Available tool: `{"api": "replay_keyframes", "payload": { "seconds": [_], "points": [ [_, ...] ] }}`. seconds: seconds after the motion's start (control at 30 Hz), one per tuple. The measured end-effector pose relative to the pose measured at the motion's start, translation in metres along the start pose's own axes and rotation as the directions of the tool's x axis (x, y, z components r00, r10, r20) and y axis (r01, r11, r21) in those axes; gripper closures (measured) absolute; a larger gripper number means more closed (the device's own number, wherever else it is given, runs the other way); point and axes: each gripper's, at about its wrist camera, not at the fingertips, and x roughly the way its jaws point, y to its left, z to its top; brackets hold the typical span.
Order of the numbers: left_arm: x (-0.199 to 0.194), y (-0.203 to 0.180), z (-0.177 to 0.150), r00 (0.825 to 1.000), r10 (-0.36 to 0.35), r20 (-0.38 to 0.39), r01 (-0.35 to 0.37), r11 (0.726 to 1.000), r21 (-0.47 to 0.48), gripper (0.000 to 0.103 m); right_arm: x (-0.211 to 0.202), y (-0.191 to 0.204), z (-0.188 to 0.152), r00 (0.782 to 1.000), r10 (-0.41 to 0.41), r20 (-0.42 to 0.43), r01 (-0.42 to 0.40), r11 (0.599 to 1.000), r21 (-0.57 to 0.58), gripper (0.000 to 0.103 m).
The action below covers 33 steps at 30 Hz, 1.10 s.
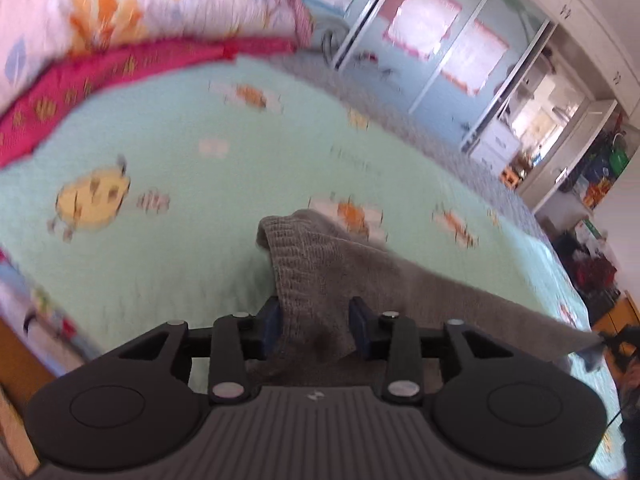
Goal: Fold clothes
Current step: 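Lift the sweater with the left gripper while the right gripper grasps its edge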
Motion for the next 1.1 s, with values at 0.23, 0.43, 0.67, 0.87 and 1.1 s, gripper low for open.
{"api": "replay_keyframes", "payload": {
  "seconds": [0.23, 0.43, 0.67, 0.87, 1.1],
  "points": [
    [-0.009, 0.04, 0.028, 0.999, -0.004, 0.032, 0.01, 0.981, -0.196, 0.048, 0.008, -0.047, -0.034, 1.0, -0.011, -0.021, 0.013, 0.995, 0.097, 0.099],
    [0.028, 0.047, 0.066, 0.996, -0.045, -0.081, 0.026, 0.975, -0.221, 0.045, 0.009, -0.045, -0.035, 1.0, -0.005, -0.02, 0.007, 0.995, 0.097, 0.095],
    [0.092, 0.038, 0.075, 0.968, -0.09, -0.233, 0.018, 0.955, -0.296, 0.062, 0.009, -0.046, -0.035, 0.999, -0.012, -0.034, 0.015, 0.995, 0.102, 0.094],
    [0.075, 0.011, 0.101, 0.982, -0.19, -0.004, 0.182, 0.947, -0.263, 0.097, 0.007, -0.032, -0.025, 1.0, 0.013, -0.013, -0.012, 0.998, 0.055, 0.098],
    [0.054, -0.064, 0.19, 0.943, -0.256, 0.213, 0.268, 0.963, -0.03, 0.097, -0.003, 0.035, 0.028, 0.992, 0.11, 0.069, -0.109, 0.994, -0.018, 0.099]
  ]
}}
